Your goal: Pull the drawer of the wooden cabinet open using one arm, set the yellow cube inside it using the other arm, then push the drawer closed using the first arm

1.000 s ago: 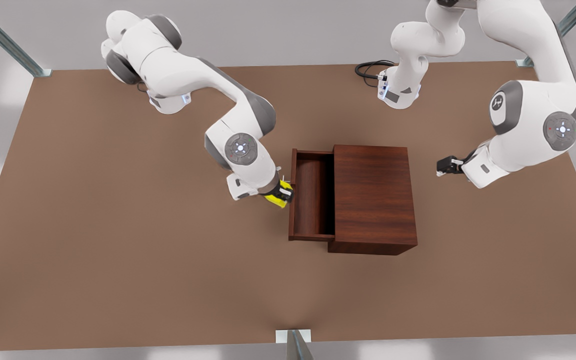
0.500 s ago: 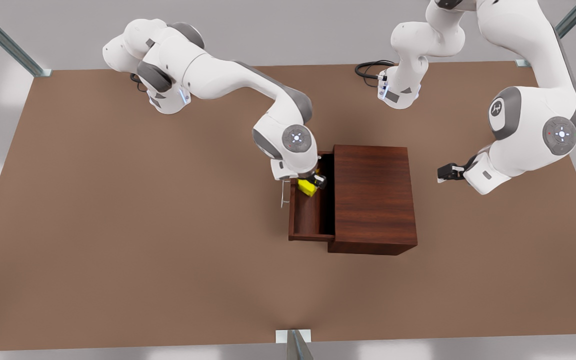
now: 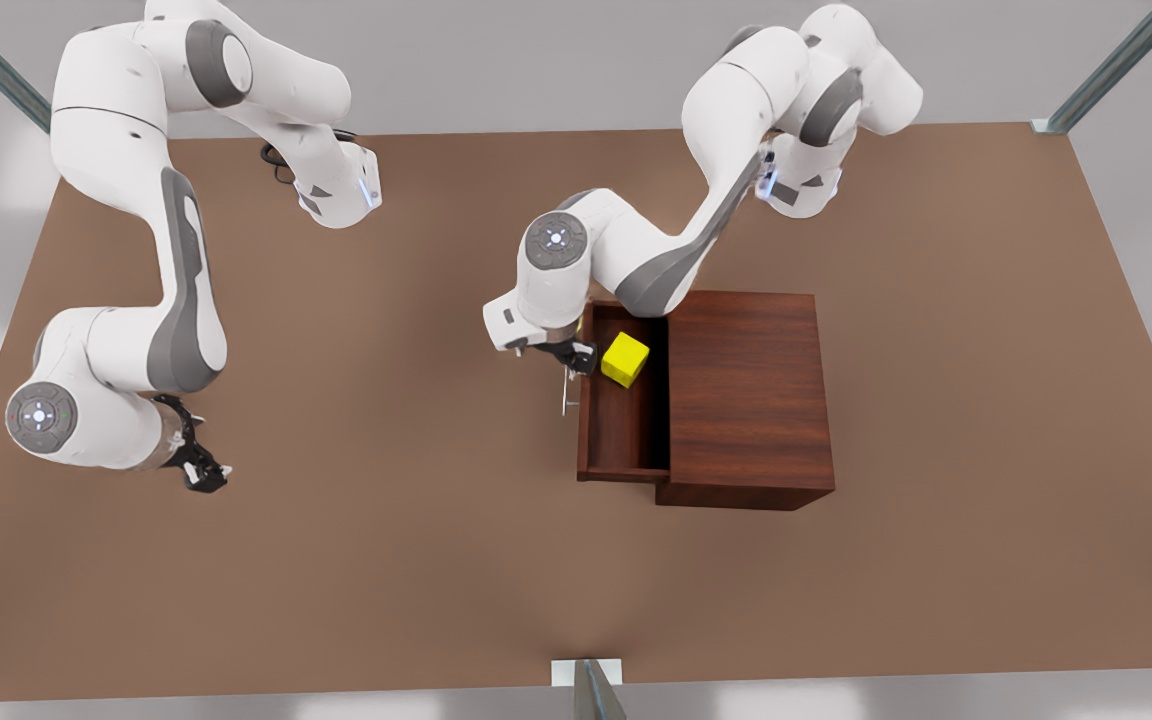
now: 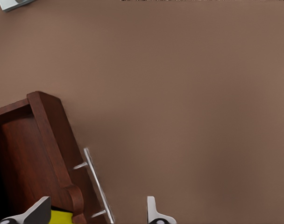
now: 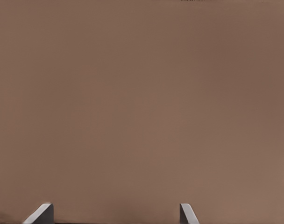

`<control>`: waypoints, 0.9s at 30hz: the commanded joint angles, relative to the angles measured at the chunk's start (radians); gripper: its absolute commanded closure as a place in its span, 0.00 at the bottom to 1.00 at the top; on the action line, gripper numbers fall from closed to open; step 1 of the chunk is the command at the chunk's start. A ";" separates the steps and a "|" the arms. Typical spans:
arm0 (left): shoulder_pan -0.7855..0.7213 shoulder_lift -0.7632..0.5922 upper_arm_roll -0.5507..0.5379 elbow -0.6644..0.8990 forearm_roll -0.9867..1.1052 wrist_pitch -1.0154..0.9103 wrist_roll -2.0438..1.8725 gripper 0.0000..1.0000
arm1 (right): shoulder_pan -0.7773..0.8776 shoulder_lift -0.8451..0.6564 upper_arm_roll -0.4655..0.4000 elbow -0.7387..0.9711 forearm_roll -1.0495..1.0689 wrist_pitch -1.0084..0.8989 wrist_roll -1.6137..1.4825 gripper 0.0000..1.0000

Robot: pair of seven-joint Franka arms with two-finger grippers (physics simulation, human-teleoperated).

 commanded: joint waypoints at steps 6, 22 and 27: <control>-0.068 0.096 -0.006 -0.011 0.149 0.207 -0.792 0.00 | -0.007 -0.008 -0.004 0.004 0.010 -0.027 -0.894 0.00; -0.049 0.139 0.013 -0.118 0.160 0.228 -0.691 0.00 | -0.009 -0.003 -0.004 0.004 0.011 -0.027 -0.894 0.00; -0.051 0.108 0.017 -0.176 0.182 0.225 -0.676 0.00 | -0.009 -0.003 -0.004 0.004 0.011 -0.027 -0.894 0.00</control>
